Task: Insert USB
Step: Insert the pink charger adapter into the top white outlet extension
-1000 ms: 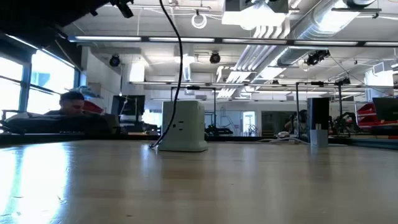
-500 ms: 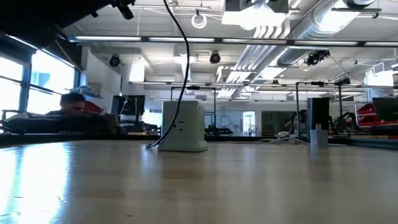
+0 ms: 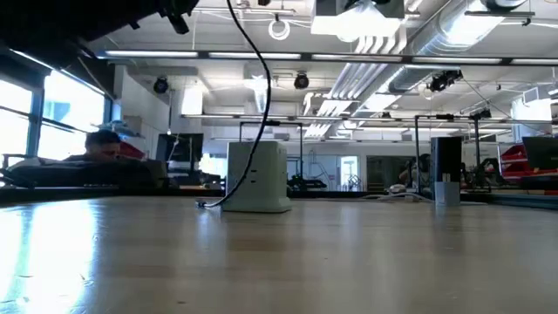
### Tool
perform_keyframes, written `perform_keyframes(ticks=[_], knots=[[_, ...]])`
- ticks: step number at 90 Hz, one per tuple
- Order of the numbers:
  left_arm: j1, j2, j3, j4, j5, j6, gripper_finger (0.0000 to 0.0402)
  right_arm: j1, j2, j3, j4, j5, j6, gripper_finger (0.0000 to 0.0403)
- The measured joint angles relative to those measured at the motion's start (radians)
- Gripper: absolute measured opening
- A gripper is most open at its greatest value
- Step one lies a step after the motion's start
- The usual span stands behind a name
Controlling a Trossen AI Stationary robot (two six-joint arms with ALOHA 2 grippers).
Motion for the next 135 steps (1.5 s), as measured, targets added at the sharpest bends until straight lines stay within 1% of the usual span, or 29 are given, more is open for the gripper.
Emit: perform_keyframes(ticks=[8,16,23,37,49,59,77,97,114,123,135], knots=[[0.000,-0.002,0.000,-0.009,0.002,0.006,0.0122,0.000,-0.001,0.000,-0.001,0.005,0.008,0.0144],[0.000,-0.003,0.000,-0.013,0.004,0.011,0.0122,-0.001,-0.001,0.000,0.006,-0.014,0.008,0.0144],[0.000,-0.003,0.000,-0.016,0.001,0.007,0.0122,-0.002,-0.001,0.000,0.010,-0.044,0.009,0.0160],[0.000,-0.003,0.000,-0.042,0.001,-0.001,0.0122,-0.008,0.000,0.000,-0.011,-0.057,0.023,0.0203],[0.000,-0.003,0.000,-0.065,-0.014,-0.001,0.0122,-0.015,0.002,-0.002,-0.020,-0.057,0.050,0.0217],[0.000,-0.003,0.001,-0.070,-0.018,0.000,0.0122,-0.019,0.002,-0.002,-0.032,-0.058,0.051,0.0216],[-0.001,-0.003,0.001,-0.102,-0.035,-0.001,0.0122,-0.021,-0.007,-0.002,-0.066,-0.064,0.051,0.0199],[-0.001,-0.002,0.001,-0.130,-0.049,-0.005,0.0122,-0.025,-0.048,-0.002,-0.179,-0.058,0.047,0.0200],[-0.001,-0.003,0.000,-0.163,-0.080,-0.005,0.0122,-0.032,-0.052,-0.002,-0.189,-0.064,0.070,0.0201],[-0.001,-0.003,0.000,-0.159,-0.079,-0.008,0.0122,-0.034,-0.052,-0.002,-0.183,-0.063,0.077,0.0201],[-0.001,-0.003,-0.001,-0.155,-0.078,-0.007,0.0122,-0.034,-0.052,-0.002,-0.195,-0.029,0.076,0.0198]])
